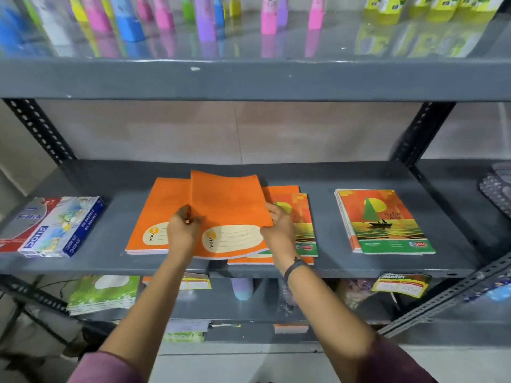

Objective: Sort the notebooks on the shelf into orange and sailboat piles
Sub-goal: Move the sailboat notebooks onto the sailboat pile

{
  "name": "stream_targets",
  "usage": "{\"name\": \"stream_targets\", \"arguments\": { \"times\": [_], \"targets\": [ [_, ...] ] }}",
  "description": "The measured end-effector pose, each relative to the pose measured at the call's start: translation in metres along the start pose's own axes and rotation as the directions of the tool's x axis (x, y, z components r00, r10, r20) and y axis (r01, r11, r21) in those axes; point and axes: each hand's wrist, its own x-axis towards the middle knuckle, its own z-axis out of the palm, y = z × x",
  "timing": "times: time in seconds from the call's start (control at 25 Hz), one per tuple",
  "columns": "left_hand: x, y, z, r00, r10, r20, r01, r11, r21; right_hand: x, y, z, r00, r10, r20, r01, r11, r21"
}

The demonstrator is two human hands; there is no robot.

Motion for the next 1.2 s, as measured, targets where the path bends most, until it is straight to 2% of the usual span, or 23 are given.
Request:
{"name": "stream_targets", "arguments": {
  "times": [0.08, 0.16, 0.28, 0.36, 0.4, 0.48, 0.52, 0.6, 0.64, 0.68, 0.76, 0.8, 0.88, 0.96, 1.04, 1.08, 1.16, 1.2],
  "targets": [
    [0.023, -0.003, -0.034, 0.995, 0.079, -0.067, -0.068, 0.986, 0.155, -0.002, -0.011, 0.041, 0.999, -0.023, 0.049, 0.023, 1.000, 0.010],
    [0.051, -0.017, -0.055, 0.990, 0.122, -0.072, -0.091, 0.938, 0.335, -0.002, -0.015, 0.072, 0.994, -0.047, 0.103, 0.048, 0.999, -0.010],
    [0.075, -0.040, -0.073, 0.997, 0.081, 0.006, -0.069, 0.803, 0.591, -0.004, -0.016, 0.098, 0.983, -0.015, 0.184, 0.055, 0.976, -0.209],
    [0.077, -0.045, -0.075, 0.991, 0.132, -0.016, -0.082, 0.700, 0.709, -0.005, -0.011, 0.097, 0.984, -0.068, 0.163, 0.116, 0.946, -0.303],
    [0.074, -0.045, -0.072, 0.980, 0.196, -0.043, -0.099, 0.661, 0.744, -0.003, -0.008, 0.089, 0.989, -0.113, 0.096, 0.139, 0.929, -0.343],
    [0.058, -0.037, -0.058, 0.927, 0.371, -0.048, -0.218, 0.642, 0.735, 0.003, -0.004, 0.060, 0.976, -0.175, -0.127, 0.092, 0.868, -0.488],
    [0.048, -0.032, -0.045, 0.888, 0.460, -0.008, -0.336, 0.661, 0.671, 0.004, -0.001, 0.044, 0.949, -0.198, -0.244, 0.028, 0.826, -0.563],
    [0.020, -0.019, -0.009, 0.822, 0.543, 0.171, -0.556, 0.702, 0.445, 0.008, 0.005, 0.014, 0.893, -0.207, -0.400, -0.112, 0.759, -0.641],
    [0.006, -0.012, 0.012, 0.803, 0.527, 0.276, -0.595, 0.729, 0.338, 0.009, 0.009, 0.004, 0.884, -0.176, -0.432, -0.170, 0.741, -0.650],
    [-0.005, -0.009, 0.034, 0.800, 0.467, 0.377, -0.574, 0.779, 0.254, 0.012, 0.013, -0.003, 0.891, -0.125, -0.436, -0.212, 0.735, -0.645],
    [-0.015, -0.006, 0.071, 0.828, 0.264, 0.495, -0.396, 0.900, 0.183, 0.018, 0.021, -0.012, 0.915, -0.019, -0.403, -0.250, 0.757, -0.603],
    [-0.014, -0.006, 0.083, 0.853, 0.175, 0.491, -0.295, 0.939, 0.178, 0.020, 0.024, -0.016, 0.924, 0.014, -0.383, -0.246, 0.788, -0.564],
    [-0.014, -0.008, 0.099, 0.907, 0.083, 0.414, -0.151, 0.979, 0.135, 0.024, 0.027, -0.023, 0.928, 0.021, -0.372, -0.212, 0.851, -0.480],
    [-0.016, -0.004, 0.107, 0.945, -0.030, 0.325, 0.021, 0.999, 0.032, 0.027, 0.027, -0.030, 0.927, 0.018, -0.376, -0.175, 0.905, -0.388],
    [-0.018, 0.007, 0.117, 0.940, -0.205, 0.272, 0.247, 0.961, -0.128, 0.032, 0.023, -0.041, 0.922, 0.058, -0.383, -0.180, 0.939, -0.292],
    [-0.018, 0.015, 0.123, 0.916, -0.294, 0.273, 0.356, 0.909, -0.214, 0.035, 0.021, -0.049, 0.920, 0.067, -0.387, -0.186, 0.942, -0.278],
    [-0.017, 0.031, 0.134, 0.831, -0.421, 0.363, 0.542, 0.757, -0.364, 0.040, 0.018, -0.068, 0.907, 0.026, -0.420, -0.171, 0.935, -0.311],
    [-0.022, 0.043, 0.143, 0.796, -0.425, 0.431, 0.596, 0.677, -0.432, 0.043, 0.017, -0.084, 0.890, -0.018, -0.456, -0.148, 0.933, -0.327]
  ]
}}
